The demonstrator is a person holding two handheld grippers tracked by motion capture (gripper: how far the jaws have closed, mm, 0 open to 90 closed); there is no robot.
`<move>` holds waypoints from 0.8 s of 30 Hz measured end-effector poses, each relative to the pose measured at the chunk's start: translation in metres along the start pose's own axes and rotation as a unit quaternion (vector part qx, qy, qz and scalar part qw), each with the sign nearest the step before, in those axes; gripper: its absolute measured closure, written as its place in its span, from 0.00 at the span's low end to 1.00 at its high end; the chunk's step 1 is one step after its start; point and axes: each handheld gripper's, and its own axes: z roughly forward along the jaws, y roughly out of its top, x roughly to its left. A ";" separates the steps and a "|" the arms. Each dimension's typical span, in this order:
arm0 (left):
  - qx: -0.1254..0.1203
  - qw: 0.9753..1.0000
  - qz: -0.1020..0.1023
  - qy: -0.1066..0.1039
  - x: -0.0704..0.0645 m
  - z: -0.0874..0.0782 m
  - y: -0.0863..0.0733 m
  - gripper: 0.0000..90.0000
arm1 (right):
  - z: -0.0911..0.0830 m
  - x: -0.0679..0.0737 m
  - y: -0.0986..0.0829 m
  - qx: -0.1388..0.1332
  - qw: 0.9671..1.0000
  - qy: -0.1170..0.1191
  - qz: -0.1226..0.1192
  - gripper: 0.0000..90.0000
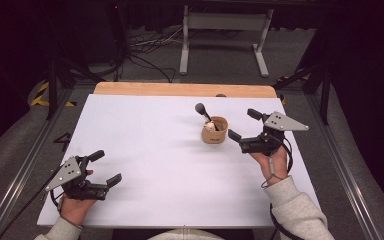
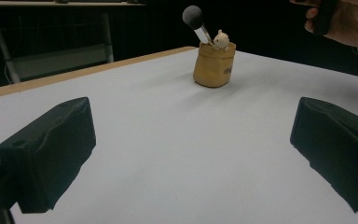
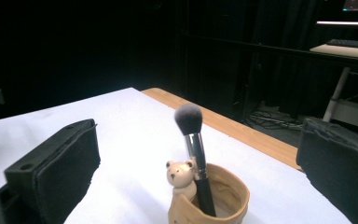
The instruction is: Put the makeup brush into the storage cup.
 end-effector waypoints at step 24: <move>0.000 1.000 0.001 -0.002 0.000 0.000 0.000 0.01 | -0.034 0.021 -0.034 0.003 0.998 0.025 -0.054 0.00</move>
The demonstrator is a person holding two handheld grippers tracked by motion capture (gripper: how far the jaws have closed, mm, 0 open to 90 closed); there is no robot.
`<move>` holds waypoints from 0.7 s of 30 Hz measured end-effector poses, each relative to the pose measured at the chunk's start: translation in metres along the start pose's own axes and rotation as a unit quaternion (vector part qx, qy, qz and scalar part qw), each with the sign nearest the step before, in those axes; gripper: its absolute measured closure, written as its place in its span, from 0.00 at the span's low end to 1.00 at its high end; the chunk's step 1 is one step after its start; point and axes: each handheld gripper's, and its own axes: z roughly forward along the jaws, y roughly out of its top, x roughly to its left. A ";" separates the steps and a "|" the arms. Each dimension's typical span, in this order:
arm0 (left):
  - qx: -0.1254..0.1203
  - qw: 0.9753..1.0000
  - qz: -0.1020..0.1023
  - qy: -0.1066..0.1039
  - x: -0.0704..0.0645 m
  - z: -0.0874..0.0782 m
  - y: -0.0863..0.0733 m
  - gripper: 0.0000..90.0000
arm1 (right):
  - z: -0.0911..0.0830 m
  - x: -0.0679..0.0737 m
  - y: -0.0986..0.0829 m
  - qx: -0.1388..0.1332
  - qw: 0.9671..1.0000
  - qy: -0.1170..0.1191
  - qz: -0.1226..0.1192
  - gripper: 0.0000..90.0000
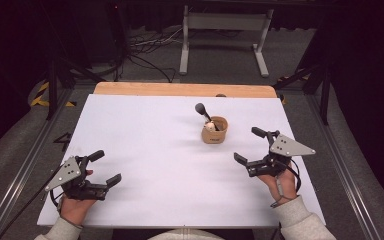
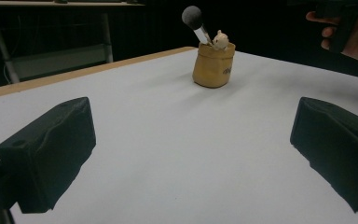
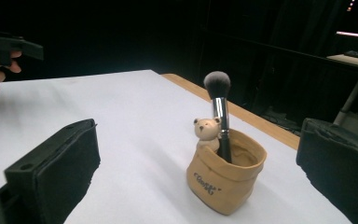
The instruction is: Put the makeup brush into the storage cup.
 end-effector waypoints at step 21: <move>0.000 1.000 -0.001 -0.007 0.000 0.000 0.000 0.00 | -0.003 0.017 -0.031 -0.013 1.000 0.019 0.010 0.00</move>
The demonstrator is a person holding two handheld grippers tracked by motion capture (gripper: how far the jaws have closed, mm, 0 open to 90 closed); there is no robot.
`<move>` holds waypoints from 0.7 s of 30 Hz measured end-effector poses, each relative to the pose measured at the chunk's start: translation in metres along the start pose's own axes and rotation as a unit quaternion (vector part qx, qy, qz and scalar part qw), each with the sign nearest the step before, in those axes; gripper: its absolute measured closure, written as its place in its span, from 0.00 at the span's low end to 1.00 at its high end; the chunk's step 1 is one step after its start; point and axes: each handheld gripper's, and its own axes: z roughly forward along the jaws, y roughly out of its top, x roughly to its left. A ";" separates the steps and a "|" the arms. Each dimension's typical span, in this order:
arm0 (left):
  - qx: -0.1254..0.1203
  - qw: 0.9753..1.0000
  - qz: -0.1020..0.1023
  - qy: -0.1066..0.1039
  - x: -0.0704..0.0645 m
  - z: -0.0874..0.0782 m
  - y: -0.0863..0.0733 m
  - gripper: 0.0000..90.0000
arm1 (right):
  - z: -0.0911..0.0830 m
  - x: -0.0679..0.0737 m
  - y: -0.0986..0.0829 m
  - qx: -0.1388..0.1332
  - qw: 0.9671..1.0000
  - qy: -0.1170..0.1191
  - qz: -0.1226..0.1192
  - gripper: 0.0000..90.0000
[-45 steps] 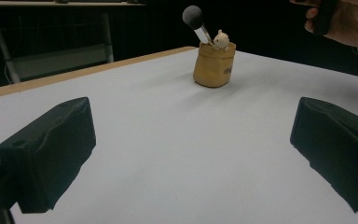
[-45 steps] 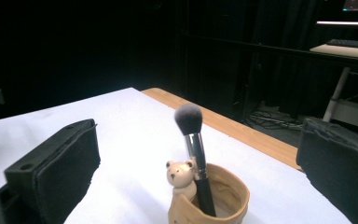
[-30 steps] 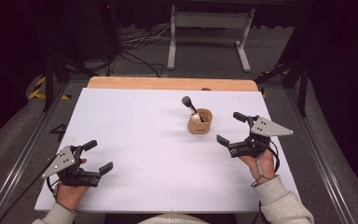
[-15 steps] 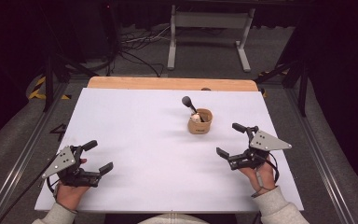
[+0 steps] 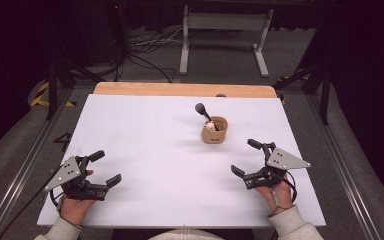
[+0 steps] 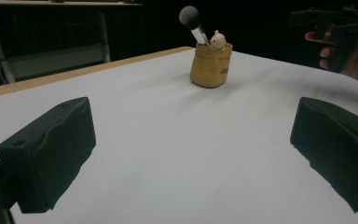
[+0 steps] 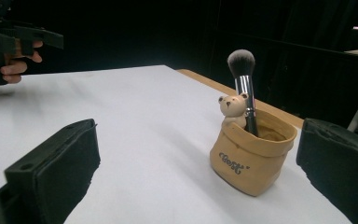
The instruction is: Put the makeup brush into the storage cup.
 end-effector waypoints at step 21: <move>0.000 1.000 -0.010 -0.023 0.002 0.003 -0.002 0.01 | 0.007 0.007 -0.022 0.010 1.000 0.009 0.011 0.00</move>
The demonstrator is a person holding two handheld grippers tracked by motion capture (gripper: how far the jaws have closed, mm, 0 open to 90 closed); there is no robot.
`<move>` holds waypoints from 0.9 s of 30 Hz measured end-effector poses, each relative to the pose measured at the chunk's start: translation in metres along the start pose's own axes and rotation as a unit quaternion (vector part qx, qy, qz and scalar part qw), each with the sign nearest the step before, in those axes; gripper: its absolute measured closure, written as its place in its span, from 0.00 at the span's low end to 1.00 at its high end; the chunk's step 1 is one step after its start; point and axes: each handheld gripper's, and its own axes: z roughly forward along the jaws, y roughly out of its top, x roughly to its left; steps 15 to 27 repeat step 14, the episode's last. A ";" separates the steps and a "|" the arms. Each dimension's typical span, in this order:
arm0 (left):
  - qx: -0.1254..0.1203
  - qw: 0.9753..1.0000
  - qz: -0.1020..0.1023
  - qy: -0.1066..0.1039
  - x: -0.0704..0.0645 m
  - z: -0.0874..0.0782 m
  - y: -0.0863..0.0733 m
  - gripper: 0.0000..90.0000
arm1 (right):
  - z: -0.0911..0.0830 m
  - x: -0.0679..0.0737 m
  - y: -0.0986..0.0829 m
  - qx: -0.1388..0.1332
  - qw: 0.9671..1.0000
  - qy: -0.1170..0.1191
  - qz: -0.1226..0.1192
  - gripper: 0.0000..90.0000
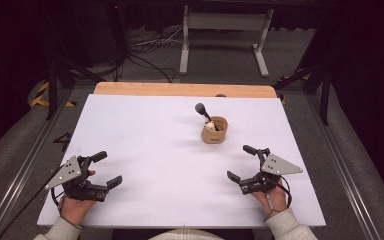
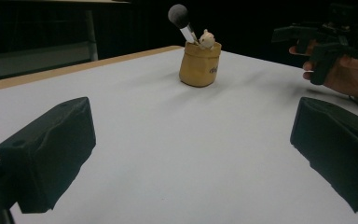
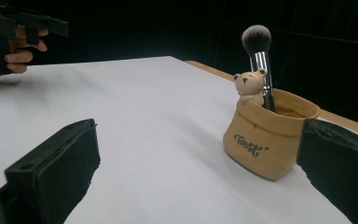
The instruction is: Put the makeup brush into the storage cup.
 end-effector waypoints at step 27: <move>0.002 1.000 -0.004 -0.002 0.000 0.001 -0.001 0.00 | 0.005 0.001 -0.002 0.014 1.000 0.000 0.000 0.00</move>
